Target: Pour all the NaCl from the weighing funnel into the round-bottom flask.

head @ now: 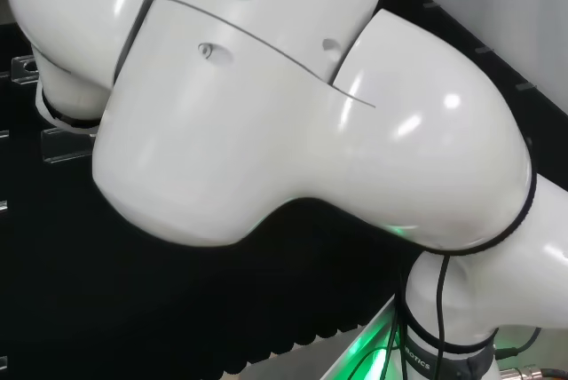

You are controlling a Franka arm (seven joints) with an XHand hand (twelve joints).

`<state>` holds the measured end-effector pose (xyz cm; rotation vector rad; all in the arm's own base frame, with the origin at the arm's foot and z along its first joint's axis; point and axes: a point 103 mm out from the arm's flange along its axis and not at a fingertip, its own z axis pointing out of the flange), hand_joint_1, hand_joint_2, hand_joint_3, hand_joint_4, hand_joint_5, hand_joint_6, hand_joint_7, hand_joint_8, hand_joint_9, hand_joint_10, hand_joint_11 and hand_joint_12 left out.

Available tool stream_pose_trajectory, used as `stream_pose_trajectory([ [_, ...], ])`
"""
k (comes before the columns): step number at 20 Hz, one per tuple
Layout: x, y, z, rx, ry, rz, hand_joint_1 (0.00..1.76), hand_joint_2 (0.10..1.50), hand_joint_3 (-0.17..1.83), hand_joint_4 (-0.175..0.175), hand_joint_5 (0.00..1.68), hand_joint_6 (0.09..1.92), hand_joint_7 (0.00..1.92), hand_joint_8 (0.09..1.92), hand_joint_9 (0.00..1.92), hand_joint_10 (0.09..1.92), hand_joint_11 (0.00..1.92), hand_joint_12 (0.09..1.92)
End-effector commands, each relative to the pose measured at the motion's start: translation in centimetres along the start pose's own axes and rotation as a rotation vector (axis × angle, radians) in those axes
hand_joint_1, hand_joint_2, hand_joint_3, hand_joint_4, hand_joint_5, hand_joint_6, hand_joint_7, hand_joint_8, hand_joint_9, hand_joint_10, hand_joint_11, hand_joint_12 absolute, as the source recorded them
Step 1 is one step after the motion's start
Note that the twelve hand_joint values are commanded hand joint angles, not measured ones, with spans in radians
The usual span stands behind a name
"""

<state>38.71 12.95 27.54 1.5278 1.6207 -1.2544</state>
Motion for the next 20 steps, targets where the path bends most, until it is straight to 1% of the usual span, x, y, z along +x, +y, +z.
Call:
stream_pose_trajectory([
  [1, -0.23, -0.06, -0.31, -0.003, -0.034, 0.006, 1.13, 0.67, 0.61, 0.175, 1.32, 0.57, 0.77, 0.6, 1.12, 0.21, 0.83, 1.02],
  [12, -0.78, -0.26, -0.41, -0.007, -0.087, 0.023, 1.13, 0.67, 0.61, 0.175, 1.32, 0.57, 0.77, 0.61, 1.12, 0.2, 0.85, 1.02],
  [20, -1.0, -0.39, -0.41, -0.007, -0.105, 0.032, 1.13, 0.67, 0.6, 0.175, 1.31, 0.57, 0.77, 0.61, 1.12, 0.2, 0.85, 1.01],
])
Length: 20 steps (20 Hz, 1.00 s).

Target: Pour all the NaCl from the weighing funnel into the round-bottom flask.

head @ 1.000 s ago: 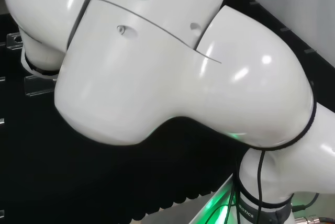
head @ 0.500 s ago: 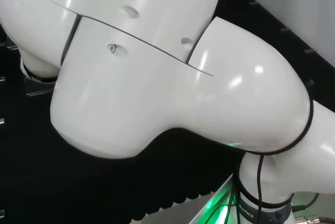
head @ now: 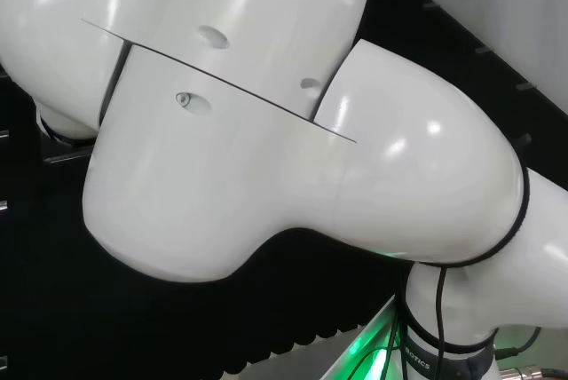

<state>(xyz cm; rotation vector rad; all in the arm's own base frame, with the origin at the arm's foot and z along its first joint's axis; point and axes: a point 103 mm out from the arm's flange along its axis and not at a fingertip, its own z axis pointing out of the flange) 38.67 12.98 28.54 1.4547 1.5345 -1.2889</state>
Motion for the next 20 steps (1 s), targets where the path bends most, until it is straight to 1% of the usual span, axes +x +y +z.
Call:
stream_pose_trajectory([
  [1, -0.2, -0.1, 0.1, -0.003, 0.001, 0.005, 1.13, 0.67, 0.6, 0.175, 1.31, 0.57, 0.77, 0.61, 1.12, 0.2, 0.85, 1.01],
  [2, -0.2, -0.1, 0.1, -0.004, 0.007, 0.005, 1.13, 0.67, 0.6, 0.175, 1.31, 0.58, 0.77, 0.61, 1.12, 0.2, 0.85, 1.01],
  [5, -0.5, -0.2, 0.6, -0.007, 0.094, -0.001, 1.13, 0.67, 0.6, 0.175, 1.31, 0.58, 0.77, 0.61, 1.12, 0.2, 0.85, 1.01],
  [7, -0.8, -0.3, 0.9, -0.001, 0.157, 0.002, 1.13, 0.67, 0.6, 0.175, 1.31, 0.58, 0.77, 0.61, 1.12, 0.2, 0.85, 1.01],
  [10, -1.1, -0.5, 1.2, 0.001, 0.226, 0.009, 1.13, 0.67, 0.6, 0.175, 1.31, 0.58, 0.77, 0.61, 1.12, 0.2, 0.85, 1.0],
  [12, -1.5, -0.6, 1.3, 0.002, 0.287, 0.015, 1.13, 0.67, 0.6, 0.175, 1.31, 0.58, 0.77, 0.61, 1.12, 0.2, 0.85, 1.0],
  [14, -1.7, -0.7, 1.4, 0.005, 0.328, 0.018, 1.13, 0.67, 0.6, 0.175, 1.31, 0.58, 0.77, 0.61, 1.12, 0.2, 0.85, 1.0],
  [18, -2.6, -0.6, 1.7, 0.018, 0.481, 0.017, 1.13, 0.67, 0.6, 0.175, 1.31, 0.58, 0.77, 0.61, 1.12, 0.2, 0.85, 1.0],
  [20, -3.2, -0.6, 1.8, 0.02, 0.542, 0.024, 1.13, 0.67, 0.6, 0.175, 1.31, 0.58, 0.77, 0.61, 1.12, 0.2, 0.85, 1.0],
])
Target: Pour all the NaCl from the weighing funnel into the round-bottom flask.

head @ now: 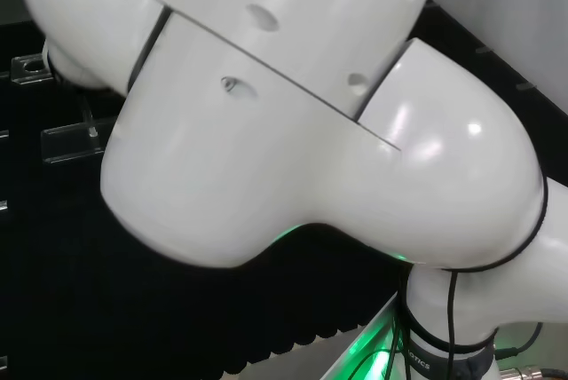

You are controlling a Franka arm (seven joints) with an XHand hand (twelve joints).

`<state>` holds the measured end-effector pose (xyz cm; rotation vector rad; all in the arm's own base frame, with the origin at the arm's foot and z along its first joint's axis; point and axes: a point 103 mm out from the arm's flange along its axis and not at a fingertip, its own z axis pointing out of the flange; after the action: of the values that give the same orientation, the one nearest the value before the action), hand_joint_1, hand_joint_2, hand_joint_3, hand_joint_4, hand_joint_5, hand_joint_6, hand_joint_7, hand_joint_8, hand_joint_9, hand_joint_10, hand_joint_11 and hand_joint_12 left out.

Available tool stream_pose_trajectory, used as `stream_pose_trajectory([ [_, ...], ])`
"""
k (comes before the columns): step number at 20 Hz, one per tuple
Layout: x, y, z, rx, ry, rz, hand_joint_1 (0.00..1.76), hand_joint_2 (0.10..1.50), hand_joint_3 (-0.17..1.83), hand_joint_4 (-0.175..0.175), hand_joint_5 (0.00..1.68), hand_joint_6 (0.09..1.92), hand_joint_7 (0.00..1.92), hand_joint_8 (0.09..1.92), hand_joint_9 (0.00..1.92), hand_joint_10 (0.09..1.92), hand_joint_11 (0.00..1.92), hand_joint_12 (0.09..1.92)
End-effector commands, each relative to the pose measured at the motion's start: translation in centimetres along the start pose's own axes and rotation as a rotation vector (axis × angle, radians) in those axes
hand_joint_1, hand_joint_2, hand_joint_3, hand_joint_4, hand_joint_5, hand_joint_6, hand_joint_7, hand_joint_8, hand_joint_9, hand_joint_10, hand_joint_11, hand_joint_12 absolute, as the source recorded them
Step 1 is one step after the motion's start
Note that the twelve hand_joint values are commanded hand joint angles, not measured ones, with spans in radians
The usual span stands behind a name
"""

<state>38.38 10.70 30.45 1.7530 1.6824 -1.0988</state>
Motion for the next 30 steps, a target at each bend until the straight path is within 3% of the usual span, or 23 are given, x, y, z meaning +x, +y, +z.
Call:
stream_pose_trajectory([
  [1, -1.2, -0.1, 0.0, 0.006, 0.261, -0.01, 1.13, 0.67, 0.6, 0.175, 1.31, 0.58, 0.77, 0.61, 1.12, 0.2, 0.85, 1.0],
  [7, -3.9, 0.3, 0.8, 0.009, 0.461, 0.009, 1.13, 0.67, 0.6, 0.175, 1.31, 0.58, 0.77, 0.61, 1.12, 0.2, 0.86, 1.0],
  [15, -6.8, 1.3, 2.6, 0.014, 0.675, 0.028, 1.13, 0.67, 0.6, 0.175, 1.31, 0.58, 0.77, 0.61, 1.12, 0.19, 0.86, 1.0],
  [20, -8.5, 2.3, 3.9, 0.023, 0.745, 0.046, 1.13, 0.67, 0.6, 0.175, 1.31, 0.58, 0.77, 0.61, 1.12, 0.19, 0.86, 1.0],
  [30, -11.2, 4.5, 7.0, 0.054, 0.801, 0.087, 1.13, 0.67, 0.6, 0.175, 1.31, 0.58, 0.77, 0.61, 1.12, 0.19, 0.86, 1.0],
])
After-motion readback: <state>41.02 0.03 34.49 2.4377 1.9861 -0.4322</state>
